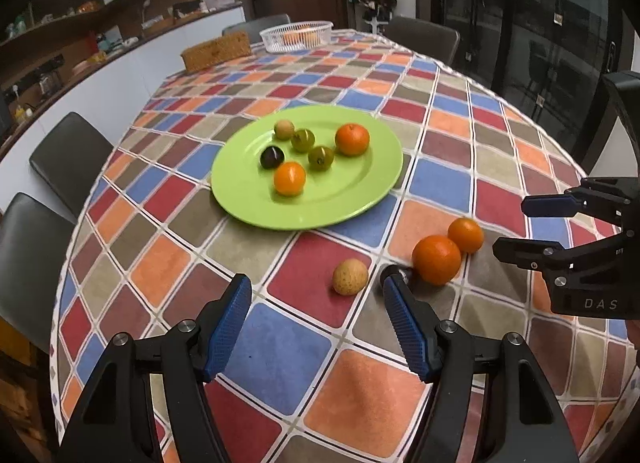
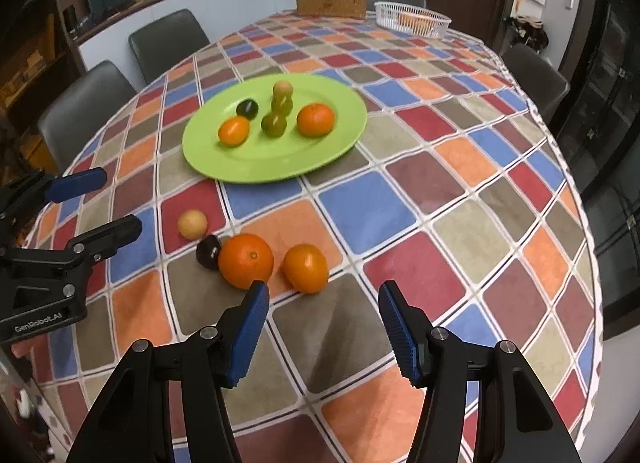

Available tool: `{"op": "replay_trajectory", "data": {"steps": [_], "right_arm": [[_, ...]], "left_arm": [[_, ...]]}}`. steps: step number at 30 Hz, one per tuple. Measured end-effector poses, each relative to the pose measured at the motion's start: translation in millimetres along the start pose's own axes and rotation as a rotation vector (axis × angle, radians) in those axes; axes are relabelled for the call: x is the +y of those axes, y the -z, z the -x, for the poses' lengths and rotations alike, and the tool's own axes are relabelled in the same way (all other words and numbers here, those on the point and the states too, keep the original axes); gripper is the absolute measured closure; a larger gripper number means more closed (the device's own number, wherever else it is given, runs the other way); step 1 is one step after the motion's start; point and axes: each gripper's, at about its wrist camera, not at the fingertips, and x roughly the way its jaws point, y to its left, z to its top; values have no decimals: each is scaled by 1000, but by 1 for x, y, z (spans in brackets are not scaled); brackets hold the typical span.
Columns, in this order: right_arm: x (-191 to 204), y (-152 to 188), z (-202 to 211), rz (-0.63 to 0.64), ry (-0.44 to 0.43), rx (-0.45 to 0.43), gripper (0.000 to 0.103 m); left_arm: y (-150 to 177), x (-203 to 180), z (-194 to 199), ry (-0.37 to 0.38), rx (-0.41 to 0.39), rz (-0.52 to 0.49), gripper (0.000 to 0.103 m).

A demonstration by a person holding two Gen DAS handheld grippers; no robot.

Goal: Organize fruits
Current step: 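Withdraw both open tools from the plate toward the remaining fruits, then grasp the brown fruit with the left tool while the right tool grasps an orange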

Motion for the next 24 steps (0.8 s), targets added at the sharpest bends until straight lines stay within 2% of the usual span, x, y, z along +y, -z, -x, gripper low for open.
{"op": "replay_trajectory", "data": {"steps": [6, 16, 24], "right_arm": [[1, 1, -19, 12, -2, 41, 45], [3, -2, -33, 44, -8, 63, 46], [4, -6, -41, 55, -28, 78, 53]], "left_arm": [[3, -1, -19, 19, 44, -28, 36], [3, -2, -43, 62, 79, -51, 46], [0, -3, -56, 96, 97, -59, 55]]}}
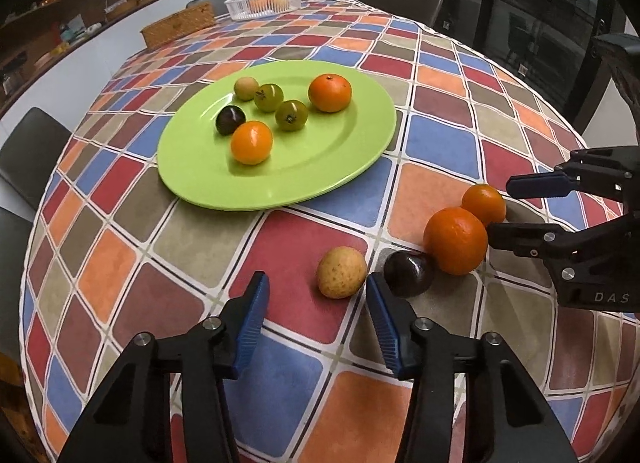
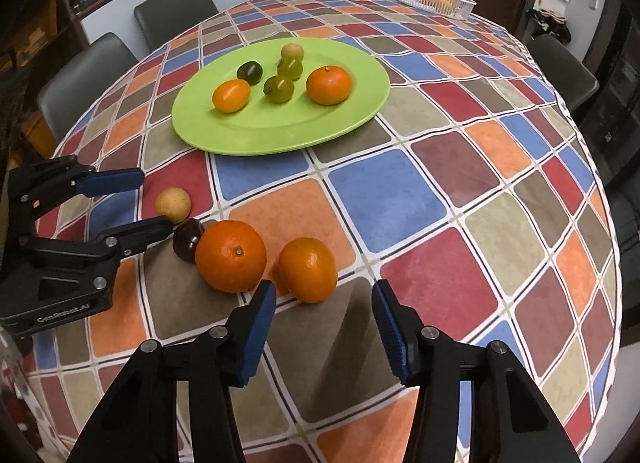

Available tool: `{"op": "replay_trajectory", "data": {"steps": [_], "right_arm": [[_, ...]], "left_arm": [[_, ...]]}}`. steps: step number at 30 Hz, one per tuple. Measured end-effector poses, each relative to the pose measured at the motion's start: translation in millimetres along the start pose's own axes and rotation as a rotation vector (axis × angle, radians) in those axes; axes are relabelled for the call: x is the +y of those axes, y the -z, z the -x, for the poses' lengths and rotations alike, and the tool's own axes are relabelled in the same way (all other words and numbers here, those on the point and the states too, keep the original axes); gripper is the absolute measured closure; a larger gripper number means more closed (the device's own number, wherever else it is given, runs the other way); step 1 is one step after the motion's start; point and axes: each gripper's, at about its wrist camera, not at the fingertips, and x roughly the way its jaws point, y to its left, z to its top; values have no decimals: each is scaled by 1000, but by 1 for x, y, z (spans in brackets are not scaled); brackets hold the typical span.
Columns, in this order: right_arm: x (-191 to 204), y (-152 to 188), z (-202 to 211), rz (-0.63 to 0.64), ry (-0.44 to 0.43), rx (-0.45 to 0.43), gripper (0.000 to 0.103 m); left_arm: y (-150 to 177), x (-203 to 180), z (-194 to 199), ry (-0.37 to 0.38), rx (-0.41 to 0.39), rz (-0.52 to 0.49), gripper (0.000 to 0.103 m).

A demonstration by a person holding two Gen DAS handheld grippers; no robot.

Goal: Organize fruits
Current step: 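Grasp the brown fruit with the left tool while the right tool grasps an orange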

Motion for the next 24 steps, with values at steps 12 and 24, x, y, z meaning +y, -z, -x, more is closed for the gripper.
{"op": "replay_trajectory", "data": {"steps": [12, 24], "right_arm": [[-1, -7, -8, 15, -46, 8, 64], [-2, -4, -1, -1, -75, -16, 71]], "left_arm": [[-4, -1, -10, 71, 11, 21, 76], [-3, -4, 9, 73, -34, 52, 76]]}}
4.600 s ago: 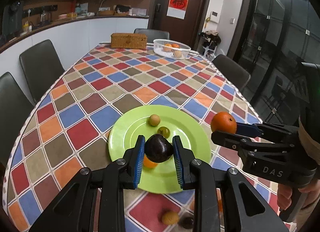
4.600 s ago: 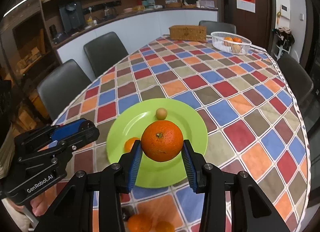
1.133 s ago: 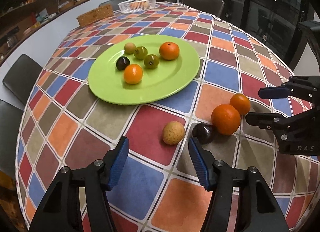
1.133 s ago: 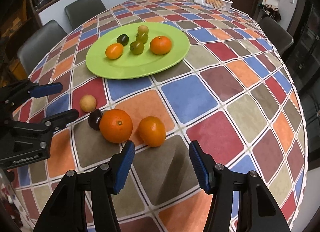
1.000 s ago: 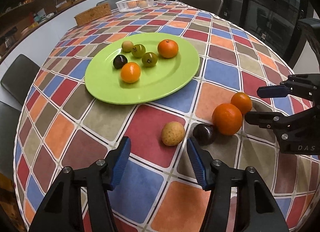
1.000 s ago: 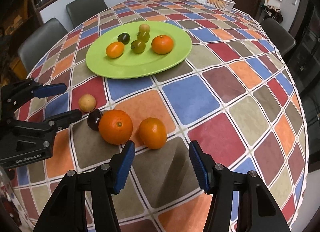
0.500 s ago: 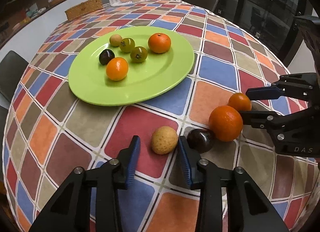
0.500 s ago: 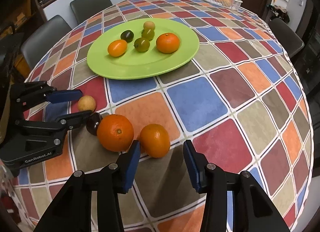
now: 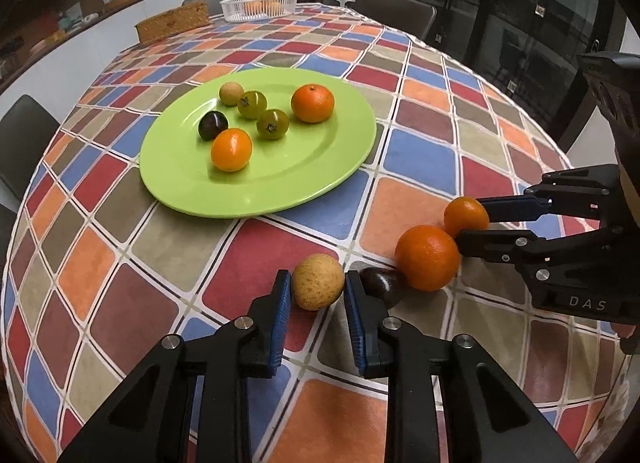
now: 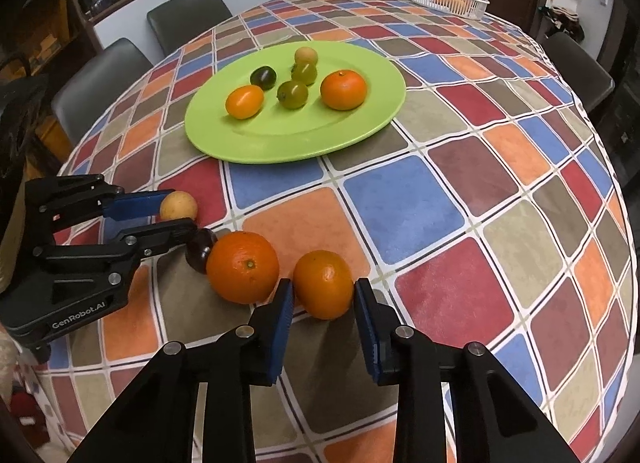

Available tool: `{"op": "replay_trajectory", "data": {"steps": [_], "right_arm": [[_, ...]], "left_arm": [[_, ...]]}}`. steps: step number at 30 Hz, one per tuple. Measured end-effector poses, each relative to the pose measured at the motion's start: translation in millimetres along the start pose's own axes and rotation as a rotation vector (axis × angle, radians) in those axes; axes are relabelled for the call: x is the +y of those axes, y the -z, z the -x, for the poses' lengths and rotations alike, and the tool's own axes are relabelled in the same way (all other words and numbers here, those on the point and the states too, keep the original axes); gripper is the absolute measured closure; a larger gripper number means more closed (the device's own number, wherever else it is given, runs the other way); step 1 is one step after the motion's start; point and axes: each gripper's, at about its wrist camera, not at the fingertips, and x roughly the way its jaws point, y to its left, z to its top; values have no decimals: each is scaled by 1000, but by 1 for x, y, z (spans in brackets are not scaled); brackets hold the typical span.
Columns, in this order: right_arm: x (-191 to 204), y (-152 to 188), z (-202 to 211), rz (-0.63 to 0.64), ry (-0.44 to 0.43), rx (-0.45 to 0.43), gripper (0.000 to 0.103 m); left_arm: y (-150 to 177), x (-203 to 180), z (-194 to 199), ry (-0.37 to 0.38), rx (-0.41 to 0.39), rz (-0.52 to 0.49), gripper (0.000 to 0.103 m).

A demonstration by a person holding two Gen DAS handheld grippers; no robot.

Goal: Organize fruits
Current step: 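Grasp the brown fruit with the left tool while the right tool grasps an orange, then carry the brown fruit and orange onto the green plate and open both tools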

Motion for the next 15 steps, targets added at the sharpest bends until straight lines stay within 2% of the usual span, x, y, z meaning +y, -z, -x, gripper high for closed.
{"op": "replay_trajectory", "data": {"steps": [15], "right_arm": [[10, -9, 47, 8, -34, -128, 71]], "left_arm": [[-13, -5, 57, -11, -147, 40, 76]]}}
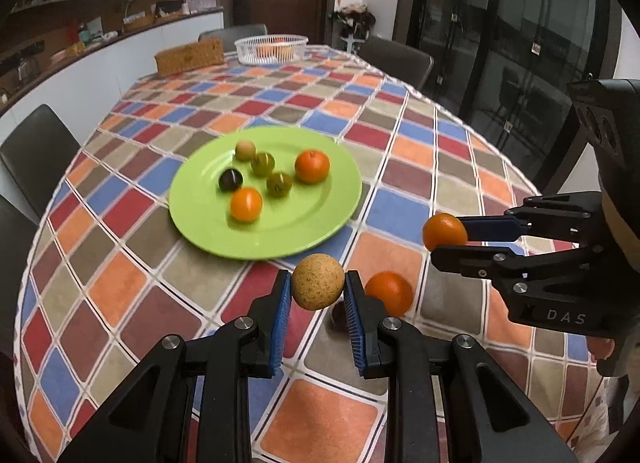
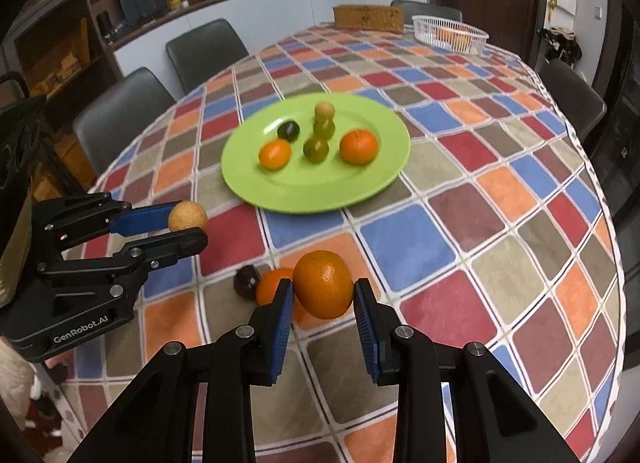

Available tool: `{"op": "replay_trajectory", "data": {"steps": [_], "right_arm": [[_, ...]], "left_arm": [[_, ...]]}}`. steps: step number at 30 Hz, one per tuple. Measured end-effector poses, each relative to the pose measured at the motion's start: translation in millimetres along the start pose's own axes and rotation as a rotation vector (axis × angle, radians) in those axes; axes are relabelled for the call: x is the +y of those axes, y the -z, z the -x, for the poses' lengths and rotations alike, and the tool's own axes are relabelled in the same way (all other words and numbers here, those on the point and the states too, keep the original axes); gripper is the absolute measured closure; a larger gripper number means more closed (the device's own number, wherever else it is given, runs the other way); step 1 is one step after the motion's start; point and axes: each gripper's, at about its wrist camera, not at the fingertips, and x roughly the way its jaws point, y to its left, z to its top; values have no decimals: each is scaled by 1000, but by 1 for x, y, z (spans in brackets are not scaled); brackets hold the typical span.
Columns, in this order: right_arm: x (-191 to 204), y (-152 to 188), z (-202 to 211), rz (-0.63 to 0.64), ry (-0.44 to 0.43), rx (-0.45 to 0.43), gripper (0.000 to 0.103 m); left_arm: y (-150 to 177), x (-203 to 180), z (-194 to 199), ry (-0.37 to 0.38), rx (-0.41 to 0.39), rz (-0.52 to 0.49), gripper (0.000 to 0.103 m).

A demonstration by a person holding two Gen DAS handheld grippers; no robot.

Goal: Organize fruits
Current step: 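Carry the brown fruit and orange onto the green plate and open both tools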

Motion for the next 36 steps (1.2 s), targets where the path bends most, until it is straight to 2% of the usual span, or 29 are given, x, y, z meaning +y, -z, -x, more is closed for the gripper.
{"op": "replay_trajectory", "data": {"steps": [11, 18, 29, 36], "right_arm": [[5, -36, 21, 3, -20, -108, 71], [8, -58, 19, 7, -36, -147, 71], [5, -82, -13, -24, -46, -131, 71], [1, -92, -38, -46, -37, -96, 71]], "left_arm": [[-24, 13, 18, -31, -77, 45, 76], [-40, 26, 17, -49, -111, 77, 76], [-54, 61, -8, -67, -112, 150, 76], [-58, 82, -35, -63, -81, 179, 76]]}}
